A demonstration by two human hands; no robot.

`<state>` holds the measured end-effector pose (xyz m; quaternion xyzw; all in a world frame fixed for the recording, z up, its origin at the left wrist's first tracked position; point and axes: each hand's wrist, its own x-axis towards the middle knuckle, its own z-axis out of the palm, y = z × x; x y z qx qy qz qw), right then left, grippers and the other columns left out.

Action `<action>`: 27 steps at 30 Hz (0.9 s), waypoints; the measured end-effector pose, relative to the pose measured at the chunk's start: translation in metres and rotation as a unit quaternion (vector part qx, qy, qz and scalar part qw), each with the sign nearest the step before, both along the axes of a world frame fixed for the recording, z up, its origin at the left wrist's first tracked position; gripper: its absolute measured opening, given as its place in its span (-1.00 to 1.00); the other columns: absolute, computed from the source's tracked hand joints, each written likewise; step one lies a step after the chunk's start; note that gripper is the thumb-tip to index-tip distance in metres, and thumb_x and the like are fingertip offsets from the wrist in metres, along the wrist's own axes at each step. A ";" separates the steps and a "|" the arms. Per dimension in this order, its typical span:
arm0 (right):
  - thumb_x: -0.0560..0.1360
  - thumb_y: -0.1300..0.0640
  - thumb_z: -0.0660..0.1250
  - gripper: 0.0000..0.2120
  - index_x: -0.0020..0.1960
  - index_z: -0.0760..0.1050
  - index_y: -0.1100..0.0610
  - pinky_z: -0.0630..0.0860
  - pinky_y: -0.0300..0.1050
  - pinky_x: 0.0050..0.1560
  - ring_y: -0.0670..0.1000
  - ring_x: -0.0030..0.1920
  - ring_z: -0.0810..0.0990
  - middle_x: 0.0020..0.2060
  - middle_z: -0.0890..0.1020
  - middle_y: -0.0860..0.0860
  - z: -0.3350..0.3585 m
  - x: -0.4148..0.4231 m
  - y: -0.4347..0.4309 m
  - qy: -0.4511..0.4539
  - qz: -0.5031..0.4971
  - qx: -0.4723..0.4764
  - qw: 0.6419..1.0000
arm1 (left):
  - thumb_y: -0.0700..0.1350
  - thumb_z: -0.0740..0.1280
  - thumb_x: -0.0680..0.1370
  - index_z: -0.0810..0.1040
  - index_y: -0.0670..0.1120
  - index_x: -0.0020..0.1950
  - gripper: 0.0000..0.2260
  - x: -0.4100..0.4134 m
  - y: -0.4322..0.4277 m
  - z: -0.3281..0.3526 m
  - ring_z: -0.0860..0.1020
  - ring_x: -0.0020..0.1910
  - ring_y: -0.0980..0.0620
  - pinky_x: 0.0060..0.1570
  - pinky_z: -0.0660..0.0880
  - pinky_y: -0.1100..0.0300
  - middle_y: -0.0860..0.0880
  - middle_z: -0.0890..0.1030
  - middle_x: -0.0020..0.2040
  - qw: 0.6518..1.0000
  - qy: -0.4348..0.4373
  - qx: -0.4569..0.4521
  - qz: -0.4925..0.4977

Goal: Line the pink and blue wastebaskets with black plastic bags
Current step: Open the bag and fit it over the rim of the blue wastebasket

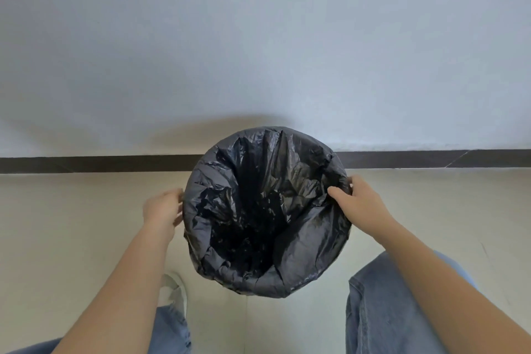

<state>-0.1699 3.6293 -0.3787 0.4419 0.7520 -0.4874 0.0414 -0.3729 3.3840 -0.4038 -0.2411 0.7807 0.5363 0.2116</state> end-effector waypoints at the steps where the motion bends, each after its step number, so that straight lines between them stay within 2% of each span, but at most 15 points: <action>1: 0.54 -0.05 0.22 -0.67 0.21 0.37 0.12 0.42 -0.05 -0.08 0.05 -0.04 0.53 0.04 0.56 0.06 0.003 -0.001 0.004 0.017 -0.014 0.004 1.000 | -0.14 0.28 0.55 0.53 -0.14 0.11 -0.83 -0.004 0.005 0.007 0.56 -0.13 -0.01 -0.18 0.49 0.14 -0.09 0.61 0.01 0.999 0.029 0.018 -0.004; 4: 0.56 -0.12 0.17 -0.55 0.33 0.34 0.13 0.39 -0.08 0.01 0.03 0.04 0.50 0.06 0.53 0.01 0.009 -0.017 0.014 0.057 -0.045 0.047 0.996 | -0.06 0.28 0.55 0.52 -0.02 0.22 -0.76 -0.002 0.028 0.033 0.55 -0.06 0.08 -0.09 0.46 0.20 0.00 0.57 0.10 0.976 0.128 0.003 -0.178; 6: 0.56 -0.10 0.15 -0.61 0.22 0.40 0.16 0.39 -0.08 -0.06 0.06 0.02 0.51 -0.02 0.55 0.02 0.007 -0.031 0.018 0.052 -0.031 0.067 0.996 | -0.14 0.31 0.55 0.51 0.04 0.27 -0.70 0.005 0.036 0.033 0.53 0.07 0.00 0.02 0.46 0.14 0.00 0.50 0.23 0.914 0.200 -0.098 -0.338; 8: 0.57 0.00 0.16 -0.74 0.06 0.40 0.19 0.37 -0.07 -0.21 0.14 -0.07 0.53 -0.17 0.53 0.05 -0.001 -0.040 0.018 0.009 0.022 0.112 0.993 | -0.28 0.26 0.54 0.52 0.05 0.29 -0.62 0.013 0.036 0.023 0.46 0.23 -0.13 0.12 0.45 0.05 -0.08 0.39 0.37 0.844 0.243 -0.214 -0.429; 11: 0.52 0.19 0.23 -0.82 0.06 0.28 0.19 0.39 -0.06 -0.30 0.18 -0.19 0.51 -0.24 0.49 0.09 -0.014 -0.043 0.014 -0.075 0.080 0.206 0.972 | -0.29 0.23 0.52 0.49 0.06 0.33 -0.57 0.016 0.029 0.009 0.50 0.10 -0.19 -0.10 0.49 0.06 -0.12 0.30 0.38 0.787 0.242 -0.336 -0.458; 13: 0.46 0.26 0.31 -0.65 0.17 0.23 0.19 0.41 -0.05 -0.32 0.18 -0.13 0.54 -0.07 0.54 0.16 -0.015 -0.045 0.009 -0.136 0.116 0.273 0.945 | -0.25 0.27 0.50 0.42 0.11 0.37 -0.53 0.019 0.030 0.009 0.47 0.13 -0.20 -0.15 0.50 0.06 -0.13 0.22 0.43 0.747 0.241 -0.399 -0.474; 15: 0.41 0.21 0.40 -0.29 0.42 0.08 0.23 0.49 0.01 -0.08 0.20 0.18 0.48 0.26 0.41 0.19 -0.016 -0.046 0.006 -0.180 0.185 0.366 0.894 | -0.21 0.31 0.46 0.36 0.13 0.39 -0.47 0.023 0.033 0.011 0.39 0.21 -0.22 -0.10 0.49 0.03 -0.15 0.12 0.47 0.717 0.239 -0.440 -0.485; 16: 0.40 0.14 0.42 -0.15 0.49 -0.04 0.23 0.45 0.11 0.12 0.22 0.34 0.35 0.39 0.29 0.19 -0.014 -0.044 0.003 -0.170 0.217 0.406 0.871 | -0.20 0.33 0.45 0.33 0.13 0.40 -0.45 0.025 0.034 0.012 0.36 0.22 -0.22 -0.09 0.49 0.04 -0.15 0.09 0.48 0.711 0.236 -0.450 -0.486; 18: 0.43 0.01 0.36 -0.10 0.53 -0.13 0.18 0.16 0.26 0.40 0.19 0.51 0.06 0.52 0.08 0.16 -0.002 -0.038 -0.009 -0.103 0.274 0.433 0.853 | -0.19 0.35 0.45 0.33 0.13 0.40 -0.44 0.027 0.035 0.011 0.33 0.24 -0.23 -0.09 0.49 0.04 -0.15 0.08 0.48 0.710 0.238 -0.451 -0.486; 19: 0.45 -0.05 0.30 -0.15 0.54 -0.10 0.16 0.03 0.26 0.46 0.16 0.54 -0.02 0.54 0.05 0.13 0.004 -0.032 -0.019 -0.066 0.306 0.421 0.851 | -0.20 0.36 0.45 0.34 0.12 0.40 -0.44 0.027 0.035 0.011 0.33 0.24 -0.24 -0.08 0.50 0.03 -0.15 0.09 0.48 0.714 0.241 -0.445 -0.484; 21: 0.48 -0.16 0.20 -0.29 0.51 0.08 0.11 -0.10 0.24 0.50 0.12 0.53 0.03 0.51 0.17 0.11 0.015 -0.017 -0.043 -0.048 0.405 0.333 0.850 | -0.21 0.35 0.45 0.36 0.10 0.40 -0.46 0.025 0.035 0.011 0.34 0.24 -0.25 -0.06 0.51 0.01 -0.15 0.12 0.47 0.722 0.243 -0.434 -0.481; 22: 0.49 -0.22 0.13 -0.36 0.45 0.22 0.10 -0.12 0.24 0.50 0.13 0.50 0.14 0.44 0.30 0.12 0.019 -0.008 -0.054 -0.092 0.461 0.270 0.840 | -0.22 0.34 0.46 0.36 0.09 0.40 -0.46 0.024 0.034 0.010 0.34 0.24 -0.25 -0.06 0.51 0.00 -0.15 0.14 0.47 0.726 0.243 -0.428 -0.480; 24: 0.54 -0.28 -0.06 -0.38 0.29 0.44 0.14 -0.14 0.23 0.50 0.16 0.41 0.31 0.28 0.50 0.15 0.028 0.001 -0.067 -0.256 0.539 0.174 0.783 | -0.25 0.30 0.47 0.37 0.09 0.40 -0.48 0.025 0.035 0.010 0.34 0.23 -0.25 -0.04 0.51 -0.02 -0.15 0.16 0.46 0.737 0.246 -0.414 -0.474; 25: 0.57 -0.26 -0.12 -0.35 0.24 0.49 0.17 -0.13 0.21 0.51 0.17 0.39 0.34 0.26 0.53 0.15 0.032 0.000 -0.068 -0.317 0.546 0.164 0.758 | -0.26 0.29 0.47 0.38 0.08 0.40 -0.48 0.026 0.036 0.011 0.34 0.23 -0.25 -0.04 0.50 -0.02 -0.14 0.17 0.45 0.742 0.249 -0.405 -0.472; 27: 0.59 -0.23 -0.12 -0.37 0.20 0.51 0.19 -0.09 0.20 0.51 0.16 0.36 0.38 0.23 0.56 0.13 0.034 -0.007 -0.063 -0.349 0.537 0.183 0.746 | -0.25 0.28 0.48 0.38 0.08 0.40 -0.49 0.026 0.035 0.012 0.33 0.25 -0.25 -0.01 0.50 -0.04 -0.13 0.18 0.46 0.749 0.248 -0.391 -0.474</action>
